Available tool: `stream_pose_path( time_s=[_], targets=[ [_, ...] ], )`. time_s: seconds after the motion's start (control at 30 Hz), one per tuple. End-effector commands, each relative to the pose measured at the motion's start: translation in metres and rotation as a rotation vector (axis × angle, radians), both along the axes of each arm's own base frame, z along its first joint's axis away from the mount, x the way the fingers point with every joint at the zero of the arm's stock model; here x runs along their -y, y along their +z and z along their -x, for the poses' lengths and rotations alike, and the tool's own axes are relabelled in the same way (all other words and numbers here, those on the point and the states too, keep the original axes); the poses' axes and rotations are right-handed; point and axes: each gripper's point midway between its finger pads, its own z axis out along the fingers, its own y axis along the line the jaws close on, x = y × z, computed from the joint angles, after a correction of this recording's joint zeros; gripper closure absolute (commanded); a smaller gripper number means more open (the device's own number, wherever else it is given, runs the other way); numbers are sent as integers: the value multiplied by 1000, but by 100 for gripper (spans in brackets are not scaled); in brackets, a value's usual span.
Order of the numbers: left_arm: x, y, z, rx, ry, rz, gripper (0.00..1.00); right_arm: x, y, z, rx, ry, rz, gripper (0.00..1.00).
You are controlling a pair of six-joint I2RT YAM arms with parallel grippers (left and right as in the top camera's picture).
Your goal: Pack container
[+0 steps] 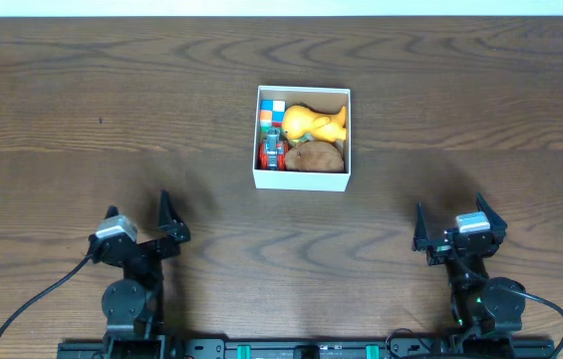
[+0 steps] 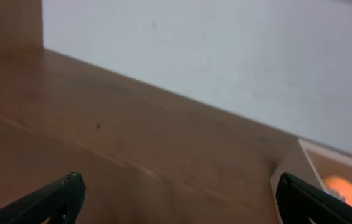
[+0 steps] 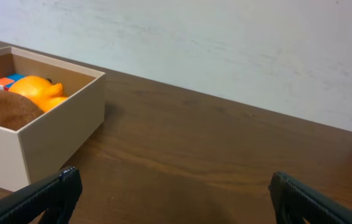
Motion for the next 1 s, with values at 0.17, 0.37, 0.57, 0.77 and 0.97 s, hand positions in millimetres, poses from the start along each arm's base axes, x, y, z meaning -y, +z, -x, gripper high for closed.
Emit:
stream_pose_path(
  time_s=[0.17, 0.37, 0.57, 0.77, 0.97],
  targets=[
    [8, -17, 1, -68, -45, -20, 2, 4, -1, 0, -3, -17, -18, 1],
    [7, -24, 2, -101, -46, -36, 2, 4, -1, 0, -3, -17, -18, 1],
    [7, -24, 2, -103, -48, -58, 2, 4, -1, 0, -3, -17, -18, 1],
    [7, -24, 2, -110, -52, -110, 2, 4, -1, 0, -3, -17, -18, 1],
    [7, -25, 2, -113, -54, -109, 2, 4, -1, 0, -3, -17, -18, 1]
  ],
)
